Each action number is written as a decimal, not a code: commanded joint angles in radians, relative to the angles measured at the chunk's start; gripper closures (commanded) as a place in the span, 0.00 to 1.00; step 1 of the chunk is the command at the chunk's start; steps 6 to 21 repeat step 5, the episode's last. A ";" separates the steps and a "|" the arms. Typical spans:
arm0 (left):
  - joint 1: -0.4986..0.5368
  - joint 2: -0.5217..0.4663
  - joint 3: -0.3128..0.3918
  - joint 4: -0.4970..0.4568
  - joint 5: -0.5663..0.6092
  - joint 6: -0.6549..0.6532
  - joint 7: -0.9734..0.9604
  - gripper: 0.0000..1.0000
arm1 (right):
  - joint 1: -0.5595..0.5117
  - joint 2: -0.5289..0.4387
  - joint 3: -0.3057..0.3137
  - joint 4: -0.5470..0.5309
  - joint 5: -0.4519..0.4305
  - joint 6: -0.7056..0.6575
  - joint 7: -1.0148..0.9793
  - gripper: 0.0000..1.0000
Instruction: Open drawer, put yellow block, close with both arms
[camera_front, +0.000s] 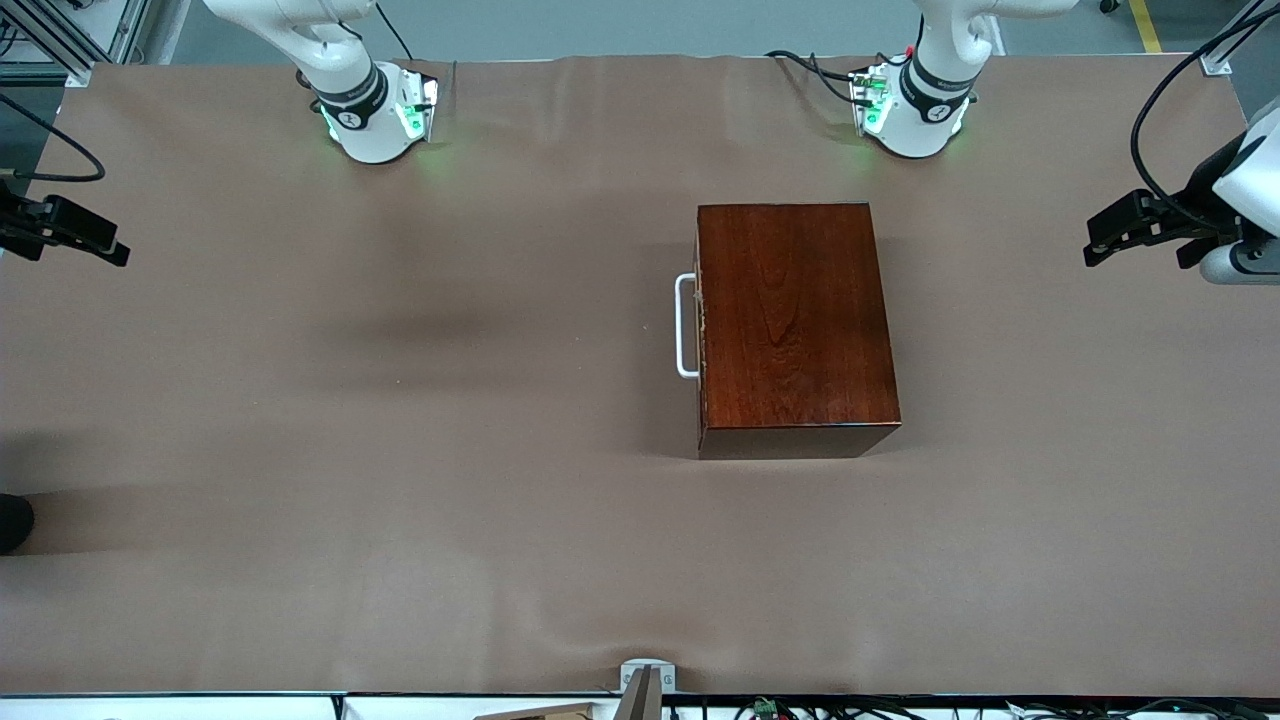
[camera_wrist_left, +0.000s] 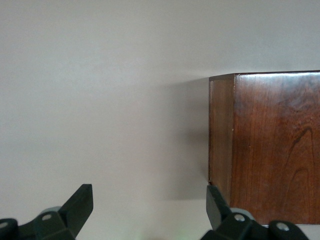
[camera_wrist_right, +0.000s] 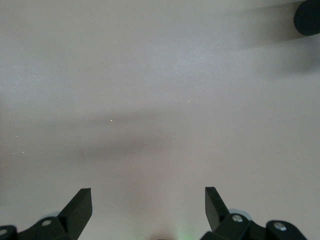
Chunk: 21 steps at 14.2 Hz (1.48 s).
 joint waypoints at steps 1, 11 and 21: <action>0.001 -0.018 -0.003 -0.016 -0.019 0.005 -0.029 0.00 | -0.009 0.000 0.005 0.011 0.012 -0.002 0.013 0.00; 0.001 -0.016 -0.005 -0.015 -0.017 0.002 -0.027 0.00 | -0.009 0.000 0.005 0.011 0.010 -0.002 0.013 0.00; 0.001 -0.016 -0.005 -0.015 -0.017 0.002 -0.027 0.00 | -0.009 0.000 0.005 0.011 0.010 -0.002 0.013 0.00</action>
